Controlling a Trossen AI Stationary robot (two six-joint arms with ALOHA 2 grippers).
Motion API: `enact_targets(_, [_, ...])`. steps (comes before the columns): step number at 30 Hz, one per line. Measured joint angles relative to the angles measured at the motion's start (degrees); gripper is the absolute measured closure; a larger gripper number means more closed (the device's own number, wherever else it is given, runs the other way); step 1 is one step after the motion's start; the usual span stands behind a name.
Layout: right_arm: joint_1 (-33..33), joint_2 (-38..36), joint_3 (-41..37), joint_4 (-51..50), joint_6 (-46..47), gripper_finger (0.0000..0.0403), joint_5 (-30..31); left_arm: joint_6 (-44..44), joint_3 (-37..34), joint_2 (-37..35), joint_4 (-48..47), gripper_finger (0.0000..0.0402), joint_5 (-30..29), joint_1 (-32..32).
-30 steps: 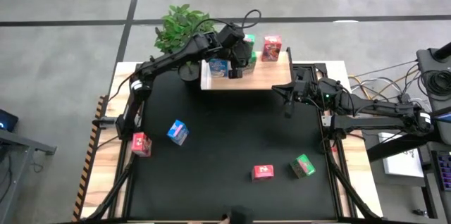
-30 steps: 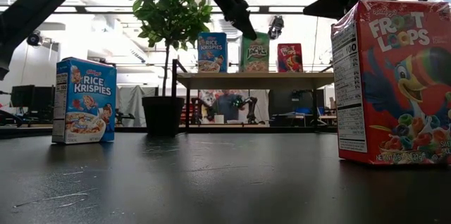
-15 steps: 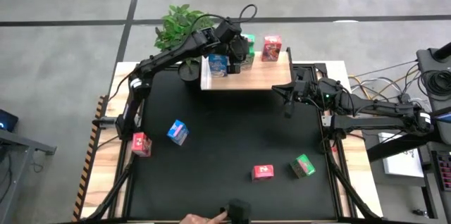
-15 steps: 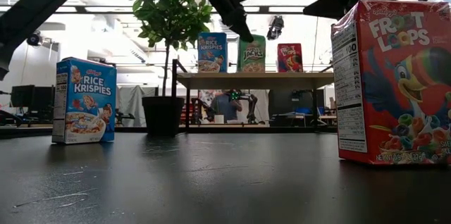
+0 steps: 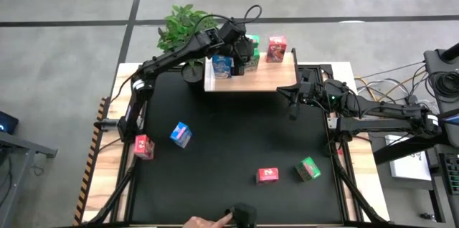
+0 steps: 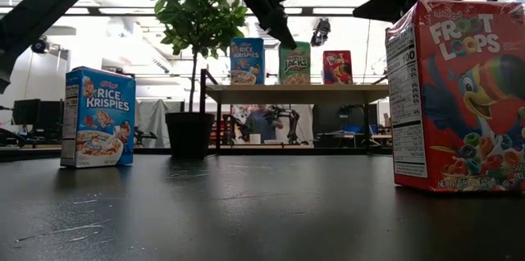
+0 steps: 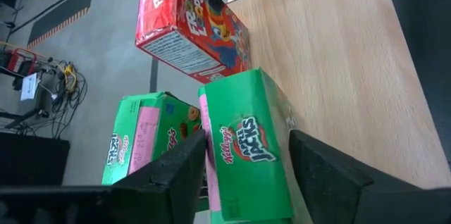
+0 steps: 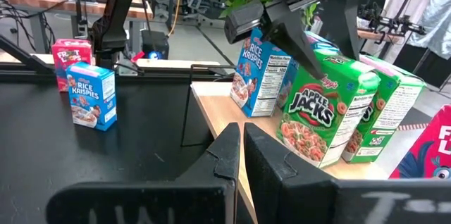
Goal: Stack cereal on shelf
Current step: Adjust the green cereal box on the shelf
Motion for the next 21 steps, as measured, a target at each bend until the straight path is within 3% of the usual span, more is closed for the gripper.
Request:
enact_targets(15, [0.00,-0.01,0.00,-0.01,-0.11,0.0390,0.00,0.17,4.32,-0.50,-2.08,0.0201,-0.04,-1.65])
enact_targets(21, [0.00,-0.01,0.00,-0.35,-0.11,0.0390,-0.01,-4.84,3.93,-2.10,-6.17,0.0208,-0.10,-5.05])
